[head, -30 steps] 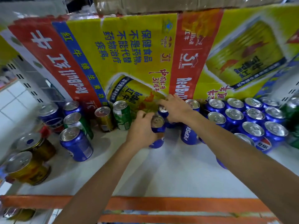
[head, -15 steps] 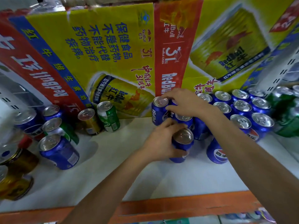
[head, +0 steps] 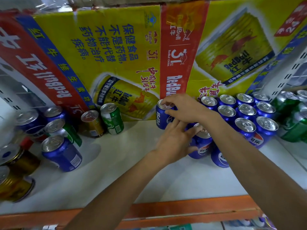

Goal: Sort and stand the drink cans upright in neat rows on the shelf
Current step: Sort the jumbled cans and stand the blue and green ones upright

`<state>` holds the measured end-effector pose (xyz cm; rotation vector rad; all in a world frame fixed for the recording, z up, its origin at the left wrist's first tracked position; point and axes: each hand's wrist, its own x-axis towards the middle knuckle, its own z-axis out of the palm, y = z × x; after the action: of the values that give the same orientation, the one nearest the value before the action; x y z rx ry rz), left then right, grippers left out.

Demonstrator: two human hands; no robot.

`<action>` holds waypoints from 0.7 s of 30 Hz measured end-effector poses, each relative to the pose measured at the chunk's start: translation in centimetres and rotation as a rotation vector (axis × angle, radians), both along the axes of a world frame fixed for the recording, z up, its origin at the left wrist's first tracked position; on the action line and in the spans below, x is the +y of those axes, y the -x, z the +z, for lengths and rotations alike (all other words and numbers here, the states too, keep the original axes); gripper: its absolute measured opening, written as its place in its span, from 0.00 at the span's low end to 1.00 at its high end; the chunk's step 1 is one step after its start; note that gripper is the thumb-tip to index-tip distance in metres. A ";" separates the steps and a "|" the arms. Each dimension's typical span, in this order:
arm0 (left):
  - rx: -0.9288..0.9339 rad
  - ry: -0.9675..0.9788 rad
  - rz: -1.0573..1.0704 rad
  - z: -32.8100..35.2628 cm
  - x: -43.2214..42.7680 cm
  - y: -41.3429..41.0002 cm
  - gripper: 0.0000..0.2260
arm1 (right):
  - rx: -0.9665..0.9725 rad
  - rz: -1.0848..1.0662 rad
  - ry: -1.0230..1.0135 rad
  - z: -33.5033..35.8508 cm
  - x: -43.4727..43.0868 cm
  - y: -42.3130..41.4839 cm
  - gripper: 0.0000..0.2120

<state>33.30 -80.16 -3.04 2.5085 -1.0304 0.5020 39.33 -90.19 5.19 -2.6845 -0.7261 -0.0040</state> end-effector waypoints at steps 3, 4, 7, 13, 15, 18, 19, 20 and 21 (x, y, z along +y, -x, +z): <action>-0.137 0.099 0.034 0.5 3.3 0.6 0.17 | 0.000 0.042 0.008 -0.2 1.9 -0.4 0.17; -0.180 0.122 0.059 0.5 5.0 0.7 0.15 | -0.002 0.068 0.012 -0.2 2.8 -0.6 0.17; -0.141 0.099 0.312 0.9 11.0 0.6 0.13 | -0.014 0.134 0.032 -0.9 5.9 -1.3 0.18; 0.209 -0.163 0.851 2.8 20.1 0.6 0.27 | -0.042 0.224 0.065 -3.9 13.6 -2.1 0.23; 0.282 -0.174 0.906 3.3 21.2 0.0 0.29 | -0.020 0.190 0.063 -4.6 15.6 -2.2 0.29; 0.433 -0.241 0.931 2.7 22.2 -2.3 0.36 | -0.001 0.129 0.029 -5.4 17.6 -2.2 0.34; 0.479 -0.247 0.926 2.4 22.2 -2.9 0.38 | -0.005 0.110 0.007 -5.7 18.0 -2.2 0.35; 0.524 -0.247 0.920 2.0 22.2 -3.4 0.40 | -0.014 0.087 -0.015 -6.0 18.2 -2.3 0.36; 0.561 -0.246 0.921 1.8 22.0 -3.8 0.41 | -0.025 0.060 -0.034 -6.1 18.3 -2.4 0.36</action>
<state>37.08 -58.20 -1.24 2.9657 0.3249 -0.1351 41.73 -71.86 -0.96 -2.6339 -0.8066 -0.0348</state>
